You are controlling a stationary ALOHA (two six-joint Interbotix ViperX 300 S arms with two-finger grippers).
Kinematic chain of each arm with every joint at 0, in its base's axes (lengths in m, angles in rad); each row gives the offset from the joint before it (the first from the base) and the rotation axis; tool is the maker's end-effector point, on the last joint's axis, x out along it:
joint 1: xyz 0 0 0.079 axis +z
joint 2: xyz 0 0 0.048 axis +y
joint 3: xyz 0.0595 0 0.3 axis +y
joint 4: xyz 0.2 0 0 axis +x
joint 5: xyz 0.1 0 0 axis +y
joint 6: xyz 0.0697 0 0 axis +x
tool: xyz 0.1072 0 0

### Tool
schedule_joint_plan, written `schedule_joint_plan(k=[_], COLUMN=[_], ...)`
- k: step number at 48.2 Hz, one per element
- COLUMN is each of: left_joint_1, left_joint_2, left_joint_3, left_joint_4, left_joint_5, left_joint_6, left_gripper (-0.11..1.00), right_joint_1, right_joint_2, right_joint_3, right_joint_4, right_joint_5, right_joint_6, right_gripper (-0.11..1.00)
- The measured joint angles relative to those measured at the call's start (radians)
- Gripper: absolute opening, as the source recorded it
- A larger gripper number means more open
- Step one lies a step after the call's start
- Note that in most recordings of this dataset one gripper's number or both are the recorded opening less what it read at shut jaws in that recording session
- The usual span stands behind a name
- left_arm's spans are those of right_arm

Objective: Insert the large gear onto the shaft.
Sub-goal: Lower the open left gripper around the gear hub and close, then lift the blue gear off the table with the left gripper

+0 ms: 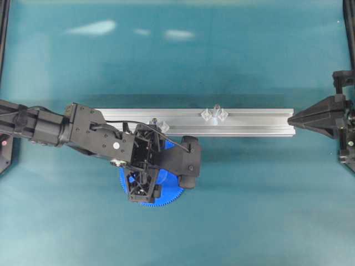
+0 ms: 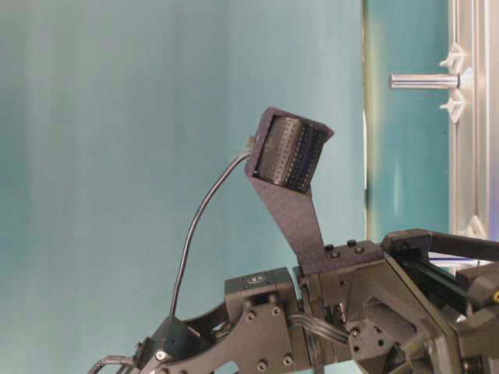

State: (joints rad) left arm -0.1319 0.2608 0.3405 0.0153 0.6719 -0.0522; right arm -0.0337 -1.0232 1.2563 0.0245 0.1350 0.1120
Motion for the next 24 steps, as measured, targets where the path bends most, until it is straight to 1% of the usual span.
schedule_joint_plan(k=[6, 24], left_joint_1=[0.0, -0.002], left_joint_2=[0.0, 0.002], left_joint_3=[-0.002, -0.017], left_joint_4=[0.002, 0.002], left_joint_5=[0.006, 0.025], left_joint_6=[-0.012, -0.015], left_gripper=[0.76, 0.76], right_joint_1=[0.0, -0.002], right_joint_2=[0.0, -0.002], right_joint_3=[0.0, 0.0], right_joint_4=[0.0, 0.0], right_joint_5=[0.0, 0.0], right_joint_6=[0.0, 0.0], right_gripper=[0.03, 0.03])
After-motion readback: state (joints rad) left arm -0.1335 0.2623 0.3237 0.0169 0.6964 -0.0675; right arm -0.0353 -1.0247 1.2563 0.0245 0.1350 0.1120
